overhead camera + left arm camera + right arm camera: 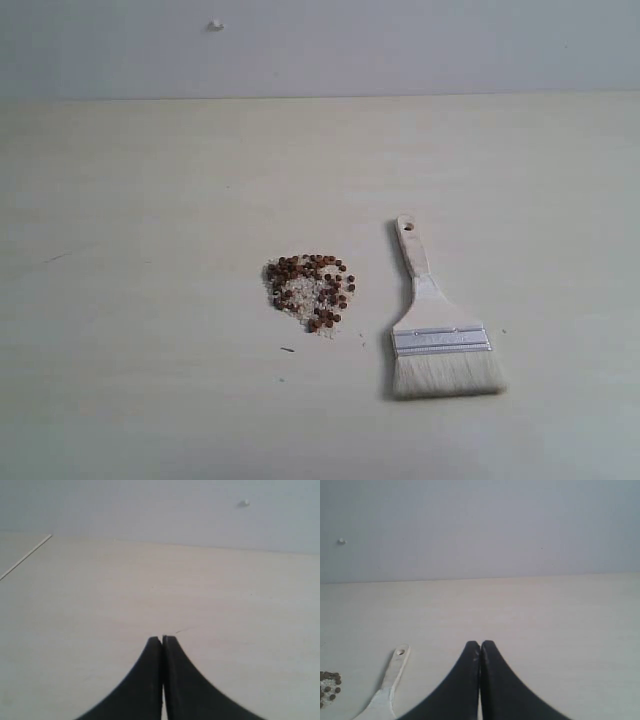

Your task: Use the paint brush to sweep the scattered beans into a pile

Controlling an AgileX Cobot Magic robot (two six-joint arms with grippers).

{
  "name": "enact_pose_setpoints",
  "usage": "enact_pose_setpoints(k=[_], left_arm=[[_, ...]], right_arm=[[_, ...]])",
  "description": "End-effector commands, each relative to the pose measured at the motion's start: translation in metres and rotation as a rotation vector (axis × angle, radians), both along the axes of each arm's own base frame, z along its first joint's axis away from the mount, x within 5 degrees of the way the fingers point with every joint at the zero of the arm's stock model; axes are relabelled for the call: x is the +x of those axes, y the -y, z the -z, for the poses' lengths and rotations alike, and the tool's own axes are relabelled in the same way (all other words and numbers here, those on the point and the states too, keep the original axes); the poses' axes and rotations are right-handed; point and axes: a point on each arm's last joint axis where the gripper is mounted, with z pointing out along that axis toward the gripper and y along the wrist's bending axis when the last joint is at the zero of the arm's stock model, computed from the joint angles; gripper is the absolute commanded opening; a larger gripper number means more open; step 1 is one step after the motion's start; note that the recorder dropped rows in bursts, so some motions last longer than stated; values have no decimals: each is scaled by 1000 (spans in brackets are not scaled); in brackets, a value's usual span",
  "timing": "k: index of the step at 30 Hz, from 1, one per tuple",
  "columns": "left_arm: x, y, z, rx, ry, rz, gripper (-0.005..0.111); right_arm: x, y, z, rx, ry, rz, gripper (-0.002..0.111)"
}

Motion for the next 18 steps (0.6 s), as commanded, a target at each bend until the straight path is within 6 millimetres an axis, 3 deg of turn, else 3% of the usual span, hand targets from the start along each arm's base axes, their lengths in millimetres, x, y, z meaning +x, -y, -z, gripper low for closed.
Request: enact_pose_setpoints(k=[1,18], left_arm=[[1,-2,13,41,-23,-13,0],[1,-2,12,41,-11,-10,0]], right_arm=[[0,0,1,-1,6,2,0],[0,0,1,1,6,1,0]])
